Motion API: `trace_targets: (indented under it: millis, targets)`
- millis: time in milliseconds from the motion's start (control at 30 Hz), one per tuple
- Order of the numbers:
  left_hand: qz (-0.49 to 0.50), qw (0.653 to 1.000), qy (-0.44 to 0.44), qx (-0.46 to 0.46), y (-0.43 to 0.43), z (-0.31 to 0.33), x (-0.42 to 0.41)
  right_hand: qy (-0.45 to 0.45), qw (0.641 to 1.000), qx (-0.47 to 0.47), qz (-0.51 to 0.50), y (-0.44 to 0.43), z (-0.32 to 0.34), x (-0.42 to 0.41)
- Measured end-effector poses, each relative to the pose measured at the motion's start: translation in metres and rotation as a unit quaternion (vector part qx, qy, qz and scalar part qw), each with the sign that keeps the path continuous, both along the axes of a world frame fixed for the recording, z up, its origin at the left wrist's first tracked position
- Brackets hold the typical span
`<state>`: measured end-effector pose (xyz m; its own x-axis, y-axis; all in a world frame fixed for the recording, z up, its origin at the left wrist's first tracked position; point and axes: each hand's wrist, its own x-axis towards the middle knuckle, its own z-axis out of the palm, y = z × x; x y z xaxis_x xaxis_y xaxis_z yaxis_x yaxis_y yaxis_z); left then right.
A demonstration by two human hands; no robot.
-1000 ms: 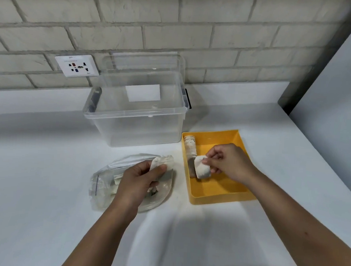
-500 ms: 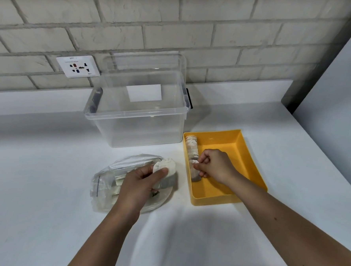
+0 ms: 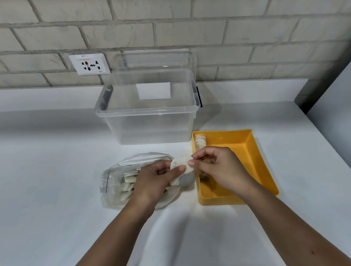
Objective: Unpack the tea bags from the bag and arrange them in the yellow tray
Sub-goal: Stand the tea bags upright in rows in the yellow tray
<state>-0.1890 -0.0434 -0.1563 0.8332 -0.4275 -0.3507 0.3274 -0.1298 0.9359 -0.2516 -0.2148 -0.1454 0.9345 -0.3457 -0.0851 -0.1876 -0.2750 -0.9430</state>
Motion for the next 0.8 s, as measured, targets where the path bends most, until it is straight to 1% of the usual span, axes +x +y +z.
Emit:
trace_targets:
  millis: [67,200,267,333,367,467,533,667,800]
  targets:
    - [0.0,1.0,0.006,-0.007,-0.001,0.001,-0.001,-0.009,1.0,-0.019,-0.008,0.0,0.001,0.0]
    - [0.018,1.0,0.013,-0.019,0.003,-0.001,0.002,-0.032,0.998,-0.006,-0.046,-0.017,0.008,-0.004]
    - [0.032,0.999,0.023,-0.033,0.006,0.0,0.004,-0.026,0.997,-0.042,-0.066,-0.032,0.01,-0.007]
    - [0.045,0.998,0.024,-0.032,0.008,0.0,0.005,0.014,0.994,-0.089,-0.069,-0.044,0.004,-0.011]
    - [0.049,0.998,0.024,-0.029,0.008,-0.001,0.005,0.047,0.992,-0.097,-0.06,-0.048,-0.001,-0.013]
    - [0.05,0.998,0.029,-0.025,0.007,-0.002,0.003,0.143,0.987,-0.078,-0.014,-0.047,-0.021,-0.016]
    - [0.043,0.998,0.026,-0.026,0.006,-0.003,0.002,0.177,0.982,-0.059,0.002,-0.043,-0.031,-0.014]
    - [0.023,0.999,0.013,-0.027,0.006,-0.003,0.0,0.195,0.981,-0.024,-0.007,-0.037,-0.041,-0.005]
    - [0.028,0.999,0.011,-0.028,0.007,-0.005,0.0,0.177,0.983,-0.018,-0.051,-0.033,-0.043,0.005]
